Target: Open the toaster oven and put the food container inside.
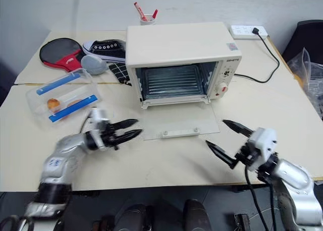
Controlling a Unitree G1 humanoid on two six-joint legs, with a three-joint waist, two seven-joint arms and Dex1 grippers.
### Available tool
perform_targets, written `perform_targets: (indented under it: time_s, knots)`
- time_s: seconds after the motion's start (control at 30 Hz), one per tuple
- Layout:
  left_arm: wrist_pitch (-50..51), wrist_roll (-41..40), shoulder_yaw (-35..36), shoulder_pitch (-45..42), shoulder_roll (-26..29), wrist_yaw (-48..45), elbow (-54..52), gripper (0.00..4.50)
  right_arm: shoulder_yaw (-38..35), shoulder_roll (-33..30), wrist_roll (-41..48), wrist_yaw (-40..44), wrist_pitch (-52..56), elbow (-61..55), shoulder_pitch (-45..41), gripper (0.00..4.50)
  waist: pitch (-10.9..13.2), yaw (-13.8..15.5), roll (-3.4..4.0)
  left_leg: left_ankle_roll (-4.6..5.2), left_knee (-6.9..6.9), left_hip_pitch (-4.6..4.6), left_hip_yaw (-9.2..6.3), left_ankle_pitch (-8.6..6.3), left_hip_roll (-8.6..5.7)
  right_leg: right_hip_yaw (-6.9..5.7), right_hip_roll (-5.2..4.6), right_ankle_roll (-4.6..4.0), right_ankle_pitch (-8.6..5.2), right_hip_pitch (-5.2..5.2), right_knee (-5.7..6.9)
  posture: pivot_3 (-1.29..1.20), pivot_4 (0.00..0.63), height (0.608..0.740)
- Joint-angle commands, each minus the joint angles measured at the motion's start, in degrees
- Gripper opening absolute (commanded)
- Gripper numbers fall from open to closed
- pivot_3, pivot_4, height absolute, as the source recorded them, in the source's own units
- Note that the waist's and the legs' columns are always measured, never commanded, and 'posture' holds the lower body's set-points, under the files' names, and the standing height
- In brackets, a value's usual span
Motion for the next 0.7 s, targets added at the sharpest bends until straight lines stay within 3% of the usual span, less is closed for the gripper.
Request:
perform_targets:
  time_s: [0.03,0.13,0.33,0.43,0.53,0.7]
  knots:
    - [1.7,-6.1,13.1,8.2,4.0,1.4,-5.1,3.57,4.4,1.0,-0.4,1.2,-0.5,-1.3,-3.2,4.5,0.0,-0.1,0.0,0.0,-0.01,-0.01,-0.02,0.0,0.0,-0.03,-0.01,-0.01,0.0,0.0,-0.01,0.0,0.15,0.74]
    - [1.6,-7.3,22.3,16.9,5.9,2.8,-6.8,4.48,7.0,2.1,-0.7,2.3,-1.6,0.4,-6.3,4.5,0.0,0.4,-0.02,0.04,-0.04,-0.05,-0.06,-0.04,-0.04,-0.09,-0.06,-0.01,-0.01,0.02,-0.09,0.0,0.15,0.74]
    - [-1.8,-8.3,38.0,27.3,4.4,7.9,-0.4,4.48,11.1,4.6,-1.3,4.9,-4.7,2.6,-10.8,4.5,-0.1,0.3,-0.21,0.09,-0.02,-0.05,-0.12,-0.14,-0.09,-0.14,-0.27,0.0,0.0,0.1,-0.18,0.0,0.15,0.74]
    - [-1.9,-8.9,42.1,29.2,3.4,11.3,1.6,4.48,12.0,6.5,-1.6,5.6,-7.1,3.6,-12.4,4.5,-0.1,0.2,-0.21,0.0,-0.03,-0.03,-0.13,-0.19,-0.03,-0.17,-0.37,-0.05,-0.02,0.07,-0.17,0.0,0.15,0.74]
    - [0.0,-8.3,44.0,28.5,4.3,16.6,4.1,4.48,13.1,8.3,-1.7,5.3,-8.4,3.5,-12.8,4.5,-0.1,0.4,-0.27,-0.01,-0.04,-0.04,-0.13,-0.2,-0.01,-0.23,-0.36,-0.05,-0.03,0.05,-0.15,0.0,0.15,0.74]
    - [12.9,-13.6,44.5,19.6,10.7,28.1,4.2,4.48,12.8,9.9,-1.7,3.7,-8.9,2.4,-12.3,4.5,-0.3,0.7,-0.56,-0.02,-0.05,-0.07,-0.28,-0.2,-0.06,-0.37,-0.49,-0.05,-0.03,0.07,-0.09,0.0,0.15,0.74]
